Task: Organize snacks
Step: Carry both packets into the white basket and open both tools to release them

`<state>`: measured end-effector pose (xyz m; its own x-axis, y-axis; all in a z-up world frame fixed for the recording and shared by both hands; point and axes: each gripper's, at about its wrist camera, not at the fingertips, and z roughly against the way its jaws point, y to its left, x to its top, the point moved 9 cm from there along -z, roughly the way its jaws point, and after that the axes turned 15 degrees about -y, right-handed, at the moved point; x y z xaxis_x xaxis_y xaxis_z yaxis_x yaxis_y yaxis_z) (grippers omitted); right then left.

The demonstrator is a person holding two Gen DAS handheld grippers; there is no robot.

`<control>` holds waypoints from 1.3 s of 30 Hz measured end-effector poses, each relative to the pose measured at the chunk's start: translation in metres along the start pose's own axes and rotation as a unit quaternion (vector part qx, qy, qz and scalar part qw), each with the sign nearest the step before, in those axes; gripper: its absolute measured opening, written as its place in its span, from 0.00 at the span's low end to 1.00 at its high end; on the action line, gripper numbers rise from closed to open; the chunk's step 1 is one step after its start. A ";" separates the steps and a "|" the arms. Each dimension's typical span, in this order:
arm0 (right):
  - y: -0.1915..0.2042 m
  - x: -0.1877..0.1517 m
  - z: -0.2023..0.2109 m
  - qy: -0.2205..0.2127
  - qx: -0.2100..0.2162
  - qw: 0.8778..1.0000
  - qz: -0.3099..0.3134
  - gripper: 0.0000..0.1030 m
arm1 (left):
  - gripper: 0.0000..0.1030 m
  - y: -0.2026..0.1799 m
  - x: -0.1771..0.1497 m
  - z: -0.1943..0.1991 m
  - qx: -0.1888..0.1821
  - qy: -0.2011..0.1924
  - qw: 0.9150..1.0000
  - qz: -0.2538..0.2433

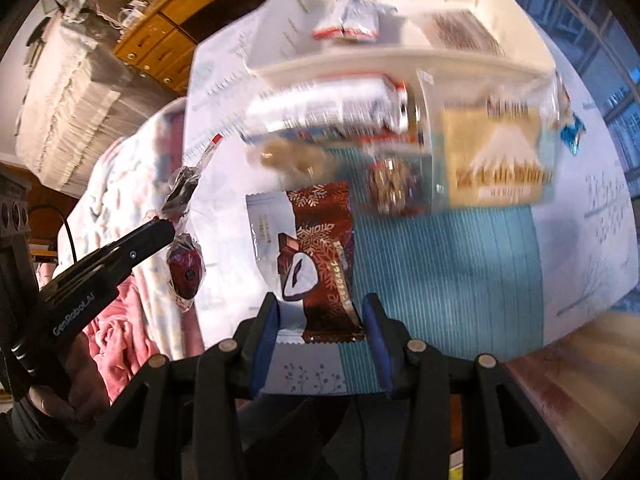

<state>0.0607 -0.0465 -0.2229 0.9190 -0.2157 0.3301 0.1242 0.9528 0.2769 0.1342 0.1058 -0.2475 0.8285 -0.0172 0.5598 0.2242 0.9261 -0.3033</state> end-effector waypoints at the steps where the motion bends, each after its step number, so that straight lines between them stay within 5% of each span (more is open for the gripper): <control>1: 0.001 0.006 0.004 -0.004 0.003 1.000 0.004 0.41 | 0.10 -0.001 0.007 0.004 0.005 -0.008 1.000 0.003; 18: -0.009 0.149 0.047 -0.067 0.054 0.993 0.086 0.41 | 0.10 -0.072 0.133 0.017 0.017 -0.077 0.996 0.049; 39: -0.098 0.273 0.003 -0.088 0.058 0.988 0.115 0.41 | 0.13 -0.149 0.215 -0.115 0.020 -0.062 0.995 0.082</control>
<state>0.2982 -0.1991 -0.1571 0.8376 -0.0390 0.5449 -0.1337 0.9525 0.2736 0.3375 -0.0795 -0.1707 0.7824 0.1786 0.5966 0.0696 0.9269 -0.3688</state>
